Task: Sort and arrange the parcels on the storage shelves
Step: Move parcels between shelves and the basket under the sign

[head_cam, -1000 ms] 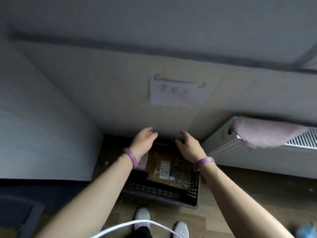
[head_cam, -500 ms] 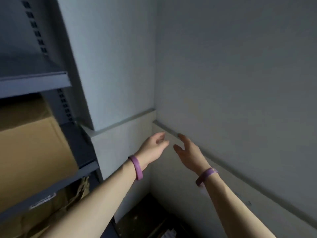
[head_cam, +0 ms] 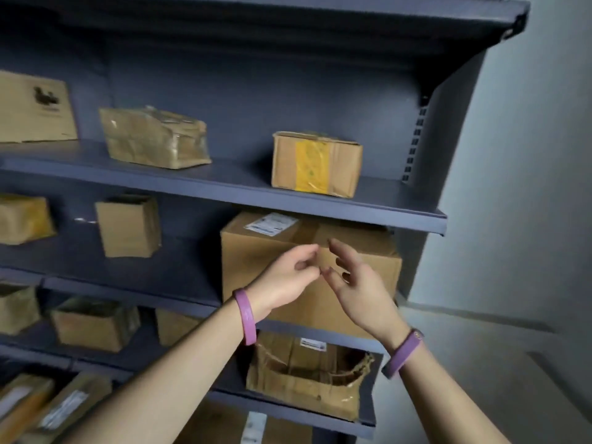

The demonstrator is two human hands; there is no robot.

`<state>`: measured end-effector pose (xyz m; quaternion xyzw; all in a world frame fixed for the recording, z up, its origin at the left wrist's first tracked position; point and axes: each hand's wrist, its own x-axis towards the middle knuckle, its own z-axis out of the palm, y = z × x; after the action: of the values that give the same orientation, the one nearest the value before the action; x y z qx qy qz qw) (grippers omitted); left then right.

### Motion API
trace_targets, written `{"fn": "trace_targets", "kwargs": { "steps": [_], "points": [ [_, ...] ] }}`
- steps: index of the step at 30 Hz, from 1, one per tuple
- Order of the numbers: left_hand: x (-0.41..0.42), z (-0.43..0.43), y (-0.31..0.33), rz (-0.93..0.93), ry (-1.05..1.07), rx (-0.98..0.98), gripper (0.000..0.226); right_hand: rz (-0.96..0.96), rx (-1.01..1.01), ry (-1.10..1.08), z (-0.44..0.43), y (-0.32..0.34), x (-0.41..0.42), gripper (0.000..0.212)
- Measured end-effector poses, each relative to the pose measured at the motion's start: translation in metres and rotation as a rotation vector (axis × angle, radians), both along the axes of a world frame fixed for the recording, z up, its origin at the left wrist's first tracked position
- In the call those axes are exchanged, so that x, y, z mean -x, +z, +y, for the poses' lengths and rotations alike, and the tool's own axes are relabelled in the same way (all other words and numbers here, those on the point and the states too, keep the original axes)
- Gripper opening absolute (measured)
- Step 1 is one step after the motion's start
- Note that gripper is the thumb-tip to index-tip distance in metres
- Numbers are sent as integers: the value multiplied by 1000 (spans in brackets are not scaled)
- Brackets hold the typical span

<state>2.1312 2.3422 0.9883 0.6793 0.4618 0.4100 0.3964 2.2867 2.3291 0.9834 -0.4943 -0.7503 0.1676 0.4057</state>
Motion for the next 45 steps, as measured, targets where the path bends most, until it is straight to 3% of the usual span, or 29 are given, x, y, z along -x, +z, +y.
{"fn": "trace_targets", "kwargs": {
  "steps": [10, 23, 32, 37, 45],
  "points": [
    [257, -34, -2, 19, 616, -5, 48, -55, 88, 494, 45, -3, 255, 58],
    [565, -100, -17, 27, 1161, 39, 46, -96, 193, 901, 44, -10, 578, 60],
    [703, -111, -23, -29, 1357, 26, 37, -147, 207, 1096, 56, -18, 762, 59],
    [785, -91, -20, -38, 1397, 27, 52, -146, 179, 1164, 82, -21, 866, 61],
    [921, -24, -15, -5, 1396, -5, 31, -135, 173, 1168, 139, -4, 1001, 57]
  ]
}}
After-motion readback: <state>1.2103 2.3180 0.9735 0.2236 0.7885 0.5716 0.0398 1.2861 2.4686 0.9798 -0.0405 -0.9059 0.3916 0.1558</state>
